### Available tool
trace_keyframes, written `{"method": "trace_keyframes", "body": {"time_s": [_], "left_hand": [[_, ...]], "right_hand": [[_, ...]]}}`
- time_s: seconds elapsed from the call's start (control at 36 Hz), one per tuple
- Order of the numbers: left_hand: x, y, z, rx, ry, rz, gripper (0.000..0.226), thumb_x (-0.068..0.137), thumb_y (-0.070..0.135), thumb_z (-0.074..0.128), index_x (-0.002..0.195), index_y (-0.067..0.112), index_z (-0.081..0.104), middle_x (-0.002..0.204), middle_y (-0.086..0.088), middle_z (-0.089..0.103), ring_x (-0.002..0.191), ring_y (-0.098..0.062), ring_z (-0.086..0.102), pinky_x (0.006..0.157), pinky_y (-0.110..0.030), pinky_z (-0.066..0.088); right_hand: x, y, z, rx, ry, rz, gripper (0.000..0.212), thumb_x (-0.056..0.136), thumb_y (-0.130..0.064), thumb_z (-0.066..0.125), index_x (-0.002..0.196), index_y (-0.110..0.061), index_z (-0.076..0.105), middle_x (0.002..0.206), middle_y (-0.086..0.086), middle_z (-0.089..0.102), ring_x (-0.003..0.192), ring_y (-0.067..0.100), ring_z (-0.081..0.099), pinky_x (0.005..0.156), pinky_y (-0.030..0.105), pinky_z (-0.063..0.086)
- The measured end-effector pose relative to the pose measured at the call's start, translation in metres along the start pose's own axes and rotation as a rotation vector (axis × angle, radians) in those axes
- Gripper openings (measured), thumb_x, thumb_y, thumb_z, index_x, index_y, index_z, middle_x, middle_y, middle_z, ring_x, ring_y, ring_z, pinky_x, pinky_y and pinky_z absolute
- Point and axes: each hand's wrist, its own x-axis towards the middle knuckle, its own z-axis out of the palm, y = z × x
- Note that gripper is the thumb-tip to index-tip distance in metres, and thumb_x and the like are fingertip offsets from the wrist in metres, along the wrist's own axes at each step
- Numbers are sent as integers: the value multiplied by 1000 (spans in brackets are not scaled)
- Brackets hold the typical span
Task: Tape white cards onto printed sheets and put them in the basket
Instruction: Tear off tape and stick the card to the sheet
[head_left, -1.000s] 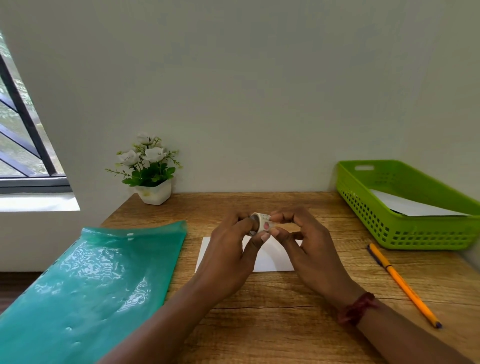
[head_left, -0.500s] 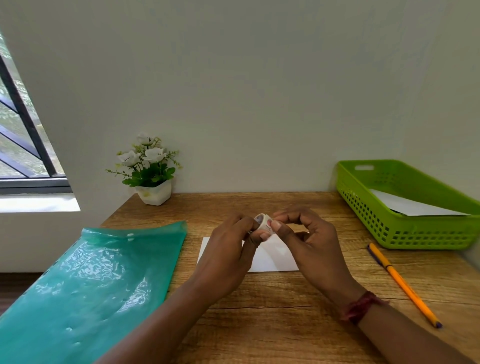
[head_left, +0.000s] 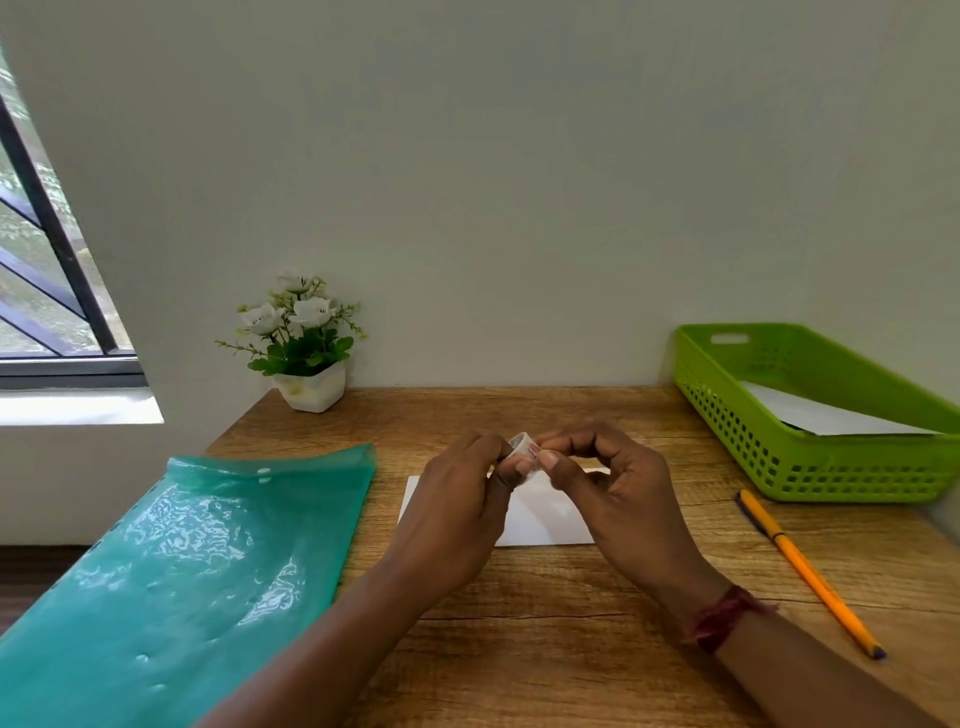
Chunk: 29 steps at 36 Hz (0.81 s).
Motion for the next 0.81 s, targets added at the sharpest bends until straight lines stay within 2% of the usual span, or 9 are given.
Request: {"method": "trace_keyframes", "body": {"time_s": [0.11,0.31,0.36,0.44,0.5,0.56,0.61,0.67,0.81], "left_hand": [[1,-2,0,-5,1,-24,22,98,42,42,91,26,56,89,13,56,79,-8,58,62,-23,46],[1,-1,-1,-32,13,-46,43,88,62,34,87,27,57,82,12,61,74,-5,59,58,-17,43],[1,-1,-2,-37,14,-45,45,87,65,34,86,27,58,81,12,62,73,-4,60,57,-18,44],[1,-1,-3,-15,2,-17,41,90,61,38,85,26,58,81,11,60,74,-6,58,60,-22,44],[1,-2,-3,4,-24,-1,34,93,55,42,86,26,58,82,12,58,75,-7,56,62,-23,43],[1,-2,-4,12,-45,13,37,91,57,40,87,25,59,82,12,56,76,-7,54,62,-21,42],[2,-1,-5,13,-55,26,44,88,62,36,87,24,59,82,12,56,76,-6,53,62,-21,41],[1,0,-6,-9,-73,30,45,88,62,36,88,23,59,84,10,57,76,-7,54,61,-22,43],[1,5,-10,-58,-162,18,18,101,32,43,93,22,56,93,9,55,85,-2,53,66,-9,40]], "right_hand": [[1,0,0,34,-2,23,11,86,-18,71,88,-29,72,95,-7,72,94,17,67,78,55,56],[2,2,-1,42,-6,40,13,86,-19,72,87,-31,72,93,-7,72,93,18,67,76,56,56],[2,2,-1,44,-12,51,7,84,-25,73,89,-30,71,95,-7,72,94,16,67,76,55,56],[2,3,-1,50,-7,71,26,75,-41,73,98,-29,69,97,-8,72,95,15,67,78,55,56],[2,4,-1,30,-8,82,32,72,-46,72,100,-30,69,97,-10,72,95,14,67,79,54,57],[3,5,-3,-11,-18,76,22,77,-40,73,96,-31,71,96,-11,72,94,13,67,77,53,57],[4,7,-4,-25,-24,64,5,83,-26,73,88,-28,73,92,-10,73,92,14,68,76,53,57],[4,7,-5,-27,-18,63,10,86,-17,72,85,-26,74,90,-8,73,90,15,68,76,53,57],[6,6,-6,39,26,71,13,85,-11,71,82,-23,73,85,-4,74,84,17,68,69,45,61]]}}
